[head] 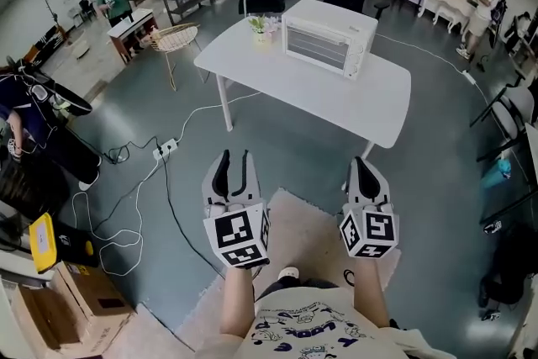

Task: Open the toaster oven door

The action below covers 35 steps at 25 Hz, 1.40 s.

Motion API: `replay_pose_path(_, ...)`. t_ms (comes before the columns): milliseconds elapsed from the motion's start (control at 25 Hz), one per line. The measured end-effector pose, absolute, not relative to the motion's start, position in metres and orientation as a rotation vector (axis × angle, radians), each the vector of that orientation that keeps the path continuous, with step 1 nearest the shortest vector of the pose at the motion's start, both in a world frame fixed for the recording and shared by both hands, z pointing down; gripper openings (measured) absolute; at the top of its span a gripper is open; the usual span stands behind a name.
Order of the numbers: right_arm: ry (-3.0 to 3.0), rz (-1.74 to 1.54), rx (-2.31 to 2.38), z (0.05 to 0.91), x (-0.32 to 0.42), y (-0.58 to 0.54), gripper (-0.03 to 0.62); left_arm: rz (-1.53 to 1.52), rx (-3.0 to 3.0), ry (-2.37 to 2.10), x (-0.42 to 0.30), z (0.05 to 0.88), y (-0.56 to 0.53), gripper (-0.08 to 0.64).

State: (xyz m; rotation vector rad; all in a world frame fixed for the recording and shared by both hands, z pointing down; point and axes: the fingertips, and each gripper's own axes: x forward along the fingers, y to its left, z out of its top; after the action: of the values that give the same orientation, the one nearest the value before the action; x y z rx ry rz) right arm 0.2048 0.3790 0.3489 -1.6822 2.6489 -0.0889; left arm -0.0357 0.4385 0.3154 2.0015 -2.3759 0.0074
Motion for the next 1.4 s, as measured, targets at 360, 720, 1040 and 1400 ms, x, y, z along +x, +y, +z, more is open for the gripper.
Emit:
replay_pose_path(360,2.636,-0.129,-1.725,0.360,0.195,0.356,-0.003,0.019,2.016,-2.328,-0.051,0.326,0.408,0.152)
replay_pose_path(720,2.651,-0.139,-1.737,0.371,0.186,0.293,-0.003,0.028,1.995,-2.315,-0.065,0.338,0.351,0.181)
replay_pose_path(1040,2.664,-0.106,-1.712,0.365,0.173,0.193,-0.003,0.046,1.993,-2.326,-0.078,0.337,0.263,0.181)
replay_pose_path(1400,2.680,-0.082,-1.661,0.348,0.174,0.072,-0.003,0.039,1.976,-2.346,-0.073,0.326,0.146,0.181)
